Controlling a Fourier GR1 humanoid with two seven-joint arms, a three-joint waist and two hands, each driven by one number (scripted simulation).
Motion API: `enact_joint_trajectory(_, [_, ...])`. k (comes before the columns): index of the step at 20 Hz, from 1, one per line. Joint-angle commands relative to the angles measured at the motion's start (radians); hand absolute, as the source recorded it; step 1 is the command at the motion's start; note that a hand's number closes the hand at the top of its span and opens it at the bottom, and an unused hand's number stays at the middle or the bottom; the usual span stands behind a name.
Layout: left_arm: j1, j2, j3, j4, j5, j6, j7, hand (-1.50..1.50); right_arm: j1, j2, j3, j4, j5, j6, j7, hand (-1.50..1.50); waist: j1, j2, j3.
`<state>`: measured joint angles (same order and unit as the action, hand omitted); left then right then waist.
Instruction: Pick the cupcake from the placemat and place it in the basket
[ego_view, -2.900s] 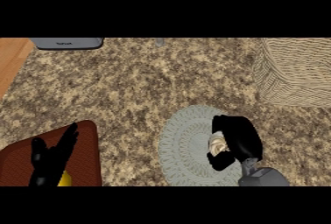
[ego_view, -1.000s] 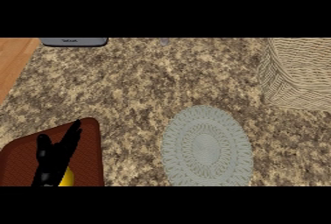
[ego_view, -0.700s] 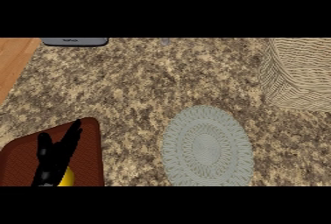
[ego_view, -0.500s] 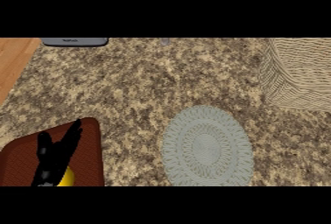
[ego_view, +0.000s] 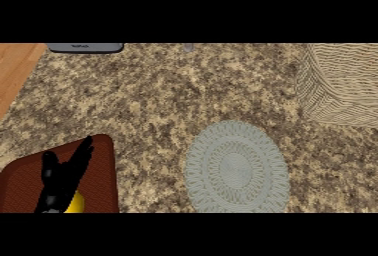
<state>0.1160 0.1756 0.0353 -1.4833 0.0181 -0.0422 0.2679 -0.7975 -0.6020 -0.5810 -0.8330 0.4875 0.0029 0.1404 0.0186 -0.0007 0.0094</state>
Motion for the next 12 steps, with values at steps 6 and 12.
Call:
enact_joint_trajectory(6, [-0.01,0.019,0.034,0.077,0.014,-0.021,0.018,0.0,0.022,-0.161,0.086,0.178,0.133,-0.004,-0.136,-1.5,0.0,0.009,-0.009])
enact_joint_trajectory(12, [0.054,-0.006,0.012,0.043,0.0,-0.023,-0.01,0.0,0.005,-0.175,0.022,0.314,0.069,-0.071,-0.313,-1.5,0.005,0.008,-0.008])
